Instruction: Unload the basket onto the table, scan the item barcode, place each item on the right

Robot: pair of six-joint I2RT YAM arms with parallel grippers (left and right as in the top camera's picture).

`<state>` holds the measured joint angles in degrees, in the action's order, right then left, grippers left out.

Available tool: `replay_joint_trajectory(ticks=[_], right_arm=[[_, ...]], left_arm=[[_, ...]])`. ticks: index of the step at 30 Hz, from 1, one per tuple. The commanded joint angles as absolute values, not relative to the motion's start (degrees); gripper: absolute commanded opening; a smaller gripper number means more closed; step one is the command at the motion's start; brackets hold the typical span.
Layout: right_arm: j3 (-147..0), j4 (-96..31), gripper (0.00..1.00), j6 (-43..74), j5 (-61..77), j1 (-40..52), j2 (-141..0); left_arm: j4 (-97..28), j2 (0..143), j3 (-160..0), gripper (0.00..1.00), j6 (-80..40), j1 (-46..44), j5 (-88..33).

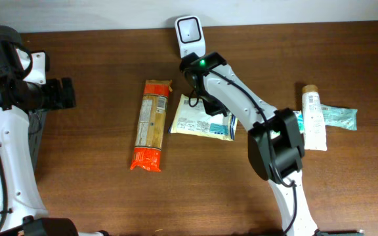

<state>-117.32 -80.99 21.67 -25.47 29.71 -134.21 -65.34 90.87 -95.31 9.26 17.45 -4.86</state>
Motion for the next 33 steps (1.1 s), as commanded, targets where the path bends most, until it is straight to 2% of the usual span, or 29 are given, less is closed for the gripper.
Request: replay_joint_trajectory(ticks=[1, 6, 7, 8, 9, 10, 11, 15, 18, 19, 21, 25, 27, 28, 31, 32, 33], right_arm=[[-118.3, -78.5, 0.04, 14.8, -18.5, 28.4, -134.4], [-118.3, -78.2, 0.04, 3.2, 3.6, 18.8, -134.5], [-118.3, -78.6, 0.09, 1.7, 6.2, 17.2, -134.5], [-118.3, -79.0, 0.17, 0.0, 9.3, 15.4, -134.5], [-118.2, -79.5, 0.4, -2.5, 13.0, 13.2, -134.5], [-117.9, -79.4, 0.51, -3.8, 14.7, 11.8, -134.6], [-117.7, -79.3, 0.56, -4.4, 15.5, 11.2, -134.9], [-117.1, -77.1, 0.85, -12.4, 20.8, 9.3, -138.3], [-116.9, -74.1, 0.95, -19.6, 27.6, 9.4, -139.9], [-116.9, -74.1, 0.95, -22.0, 29.9, 9.4, -139.9], [-116.9, -74.1, 0.95, -25.9, 33.9, 9.7, -139.9], [-114.0, -73.4, 0.93, -28.5, 33.4, 11.9, -140.0], [-110.1, -70.4, 0.83, -28.4, 30.0, 12.9, -140.0], [-108.4, -69.0, 0.76, -27.5, 28.3, 13.1, -140.0], [-101.6, -62.7, 0.37, -21.3, 21.9, 13.1, -140.0], [-100.4, -61.7, 0.17, -19.8, 20.6, 13.0, -140.0], [-100.2, -61.7, 0.09, -19.1, 20.7, 13.0, -140.0]], left_arm=[[-65.3, 90.8, -95.7, 0.99, 10.0, 17.8, -4.9], [-65.3, 90.8, -95.7, 0.99, 10.0, 17.8, -4.9], [-65.3, 90.8, -95.7, 0.99, 10.0, 17.8, -4.9], [-65.3, 90.8, -95.7, 0.99, 10.0, 17.8, -4.9], [-65.3, 90.8, -95.7, 0.99, 10.0, 17.8, -4.9], [-65.3, 90.8, -95.7, 0.99, 10.0, 17.8, -4.9], [-65.3, 90.8, -95.7, 0.99, 10.0, 17.8, -4.9], [-65.3, 90.8, -95.7, 0.99, 10.0, 17.8, -4.9], [-65.3, 90.8, -95.7, 0.99, 10.0, 17.8, -4.9], [-65.3, 90.8, -95.7, 0.99, 10.0, 17.8, -4.9], [-65.3, 90.8, -95.7, 0.99, 10.0, 17.8, -4.9], [-65.3, 90.8, -95.7, 0.99, 10.0, 17.8, -4.9], [-65.3, 90.8, -95.7, 0.99, 10.0, 17.8, -4.9], [-65.3, 90.8, -95.7, 0.99, 10.0, 17.8, -4.9], [-65.3, 90.8, -95.7, 0.99, 10.0, 17.8, -4.9], [-65.3, 90.8, -95.7, 0.99, 10.0, 17.8, -4.9], [-65.3, 90.8, -95.7, 0.99, 10.0, 17.8, -4.9]])
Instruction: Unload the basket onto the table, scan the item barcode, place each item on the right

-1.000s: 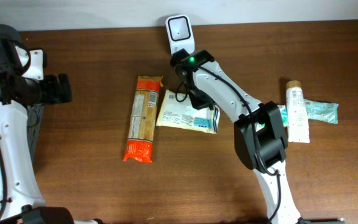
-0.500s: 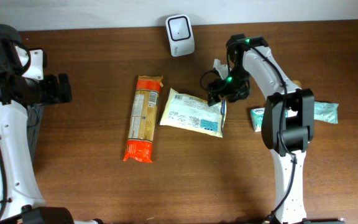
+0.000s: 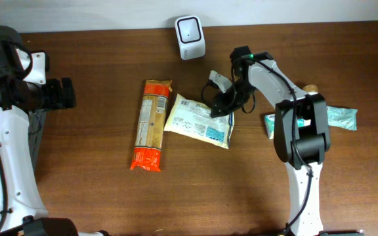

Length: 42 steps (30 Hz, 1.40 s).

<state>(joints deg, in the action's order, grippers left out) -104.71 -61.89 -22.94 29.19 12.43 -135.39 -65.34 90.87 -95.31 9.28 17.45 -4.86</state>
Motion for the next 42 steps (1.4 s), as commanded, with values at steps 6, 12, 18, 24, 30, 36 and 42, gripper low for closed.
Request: replay_joint_trajectory(ticks=[6, 12, 18, 24, 30, 36, 42], right_arm=[[-103.2, -64.2, 0.04, -16.6, 26.0, 12.9, -139.9], [-115.9, -77.5, 0.04, -17.8, 29.5, 12.8, -134.0], [-118.1, -83.0, 0.04, -21.8, 34.4, 12.8, -120.9], [-118.0, -85.0, 0.04, -24.1, 35.4, 13.0, -117.8], [-118.0, -85.3, 0.04, -21.3, 27.8, 15.4, -117.9], [-117.9, -85.0, 0.04, -15.5, 23.9, 15.3, -118.7], [-117.9, -83.8, 0.04, -15.5, 22.0, 14.9, -123.3]], left_arm=[[-65.3, 90.8, -95.7, 0.99, 10.0, 17.8, -4.9], [-65.3, 90.8, -95.7, 0.99, 10.0, 17.8, -4.9], [-65.3, 90.8, -95.7, 0.99, 10.0, 17.8, -4.9], [-65.3, 90.8, -95.7, 0.99, 10.0, 17.8, -4.9], [-65.3, 90.8, -95.7, 0.99, 10.0, 17.8, -4.9], [-65.3, 90.8, -95.7, 0.99, 10.0, 17.8, -4.9], [-65.3, 90.8, -95.7, 0.99, 10.0, 17.8, -4.9]])
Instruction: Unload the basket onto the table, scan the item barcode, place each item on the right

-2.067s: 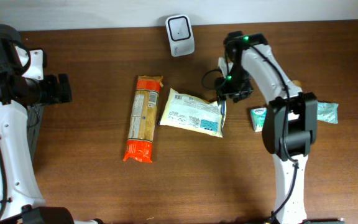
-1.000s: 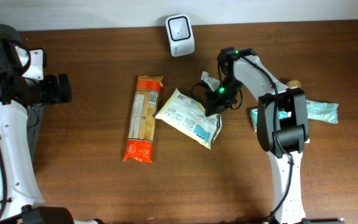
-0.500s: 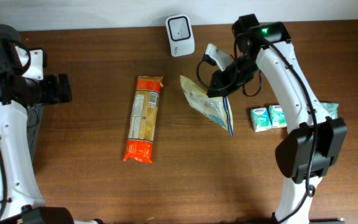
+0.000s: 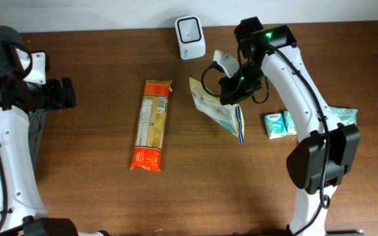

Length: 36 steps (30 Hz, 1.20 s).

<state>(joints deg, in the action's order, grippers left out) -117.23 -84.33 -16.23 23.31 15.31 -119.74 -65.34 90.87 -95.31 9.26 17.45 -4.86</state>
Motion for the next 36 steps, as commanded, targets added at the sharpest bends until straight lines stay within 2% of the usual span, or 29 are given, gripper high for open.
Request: replay_joint_trajectory(ticks=[1, 5, 7, 8, 9, 11, 14, 18, 20, 25, 26, 27, 29, 32, 36], right_arm=[[-117.9, -83.7, 0.04, -15.5, 22.0, 14.9, -124.7], [-117.9, -83.1, 0.05, -15.5, 21.8, 14.6, -129.8], [-117.9, -82.7, 0.23, -15.6, 21.0, 14.5, -130.7], [-117.7, -81.9, 0.43, -15.6, 20.4, 14.5, -130.9], [-117.5, -81.0, 0.54, -15.6, 20.5, 14.5, -130.9], [-116.6, -79.6, 0.64, -15.6, 21.9, 14.6, -130.9], [-112.2, -76.1, 0.65, -15.4, 23.6, 14.7, -130.9], [-106.6, -69.1, 0.65, -3.8, 22.5, 14.2, -130.9], [-107.1, -67.2, 0.65, -3.2, 22.4, 15.3, -130.9], [-117.0, -71.8, 0.65, -14.7, 25.3, 22.7, -130.9], [-117.8, -72.2, 0.68, -17.1, 25.0, 24.3, -130.9], [-118.1, -72.2, 0.75, -18.3, 25.4, 24.9, -130.9], [-117.5, -72.0, 0.81, -23.9, 33.1, 24.9, -131.0], [-115.6, -70.7, 0.81, -25.1, 39.6, 25.1, -132.7], [-114.1, -72.3, 0.81, -25.1, 40.3, 26.7, -135.3]], left_arm=[[-65.3, 90.8, -95.7, 0.99, 10.0, 17.8, -4.9], [-65.3, 90.8, -95.7, 0.99, 10.0, 17.8, -4.9], [-65.3, 90.8, -95.7, 0.99, 10.0, 17.8, -4.9], [-65.3, 90.8, -95.7, 0.99, 10.0, 17.8, -4.9], [-65.3, 90.8, -95.7, 0.99, 10.0, 17.8, -4.9], [-65.3, 90.8, -95.7, 0.99, 10.0, 17.8, -4.9], [-65.3, 90.8, -95.7, 0.99, 10.0, 17.8, -4.9], [-65.3, 90.8, -95.7, 0.99, 10.0, 17.8, -4.9], [-65.3, 90.8, -95.7, 0.99, 10.0, 17.8, -4.9], [-65.3, 90.8, -95.7, 0.99, 10.0, 17.8, -4.9], [-65.3, 90.8, -95.7, 0.99, 10.0, 17.8, -4.9], [-65.3, 90.8, -95.7, 0.99, 10.0, 17.8, -4.9], [-65.3, 90.8, -95.7, 0.99, 10.0, 17.8, -4.9], [-65.3, 90.8, -95.7, 0.99, 10.0, 17.8, -4.9], [-65.3, 90.8, -95.7, 0.99, 10.0, 17.8, -4.9]])
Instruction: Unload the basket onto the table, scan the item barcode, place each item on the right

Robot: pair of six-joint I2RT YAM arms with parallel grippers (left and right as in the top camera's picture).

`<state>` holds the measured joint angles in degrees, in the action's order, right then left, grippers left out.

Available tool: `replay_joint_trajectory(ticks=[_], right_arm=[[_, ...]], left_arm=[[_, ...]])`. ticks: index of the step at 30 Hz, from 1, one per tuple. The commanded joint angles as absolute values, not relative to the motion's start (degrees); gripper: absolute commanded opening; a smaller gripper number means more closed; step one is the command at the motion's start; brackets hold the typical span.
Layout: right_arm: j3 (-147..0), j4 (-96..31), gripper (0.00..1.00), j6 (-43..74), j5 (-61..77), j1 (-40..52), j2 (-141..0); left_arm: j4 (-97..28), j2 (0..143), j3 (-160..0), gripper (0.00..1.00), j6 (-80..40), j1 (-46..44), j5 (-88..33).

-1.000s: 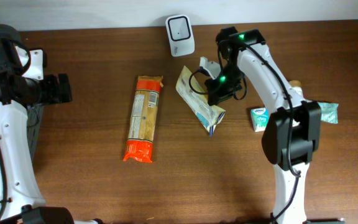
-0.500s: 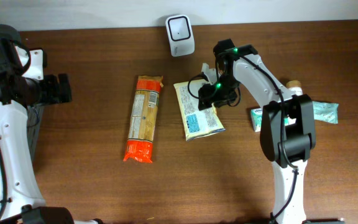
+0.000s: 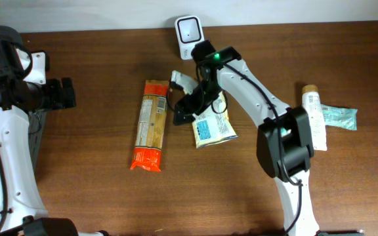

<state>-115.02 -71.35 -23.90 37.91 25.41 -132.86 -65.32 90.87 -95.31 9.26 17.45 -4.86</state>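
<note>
My right gripper is shut on the top left edge of a pale yellow packet. It holds the packet just below the white scanner that stands at the table's far edge. The packet's printed label faces the overhead camera. Whether the packet touches the table cannot be told. My left gripper hangs at the far left, away from the items, and its fingers are too dark to read.
A long orange pasta packet lies left of the held packet, close to the right gripper. A white tube lies across a teal packet at the right. The right arm's elbow covers the table right of centre.
The right gripper has moved left with the pale packet, from right of the scanner to below it. The packet stood on edge before and now shows its label upward. The left arm is unchanged.
The pale packet first lay flat beside the pasta, with the right gripper over its top edge. Then the gripper was at its right edge and the packet had shifted. Later the packet was lifted and tilted right of the scanner, and now it is held below the scanner.
</note>
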Motion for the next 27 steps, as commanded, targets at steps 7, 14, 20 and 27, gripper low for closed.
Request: replay_joint_trajectory(ticks=[7, 14, 20, 27], right_arm=[[-111.1, -72.8, 0.77, -13.2, 30.7, 27.3, -137.4], [-110.4, -74.1, 0.71, 0.4, 6.7, 25.5, -137.4], [-112.2, -74.2, 0.7, 6.5, -16.0, 23.9, -136.7], [-119.2, -74.0, 0.78, 4.8, -3.6, 20.1, -128.3]], left_arm=[[-65.3, 90.8, -95.7, 0.99, 10.0, 17.8, -4.9], [-65.3, 90.8, -95.7, 0.99, 10.0, 17.8, -4.9], [-65.3, 90.8, -95.7, 0.99, 10.0, 17.8, -4.9], [-65.3, 90.8, -95.7, 0.99, 10.0, 17.8, -4.9]])
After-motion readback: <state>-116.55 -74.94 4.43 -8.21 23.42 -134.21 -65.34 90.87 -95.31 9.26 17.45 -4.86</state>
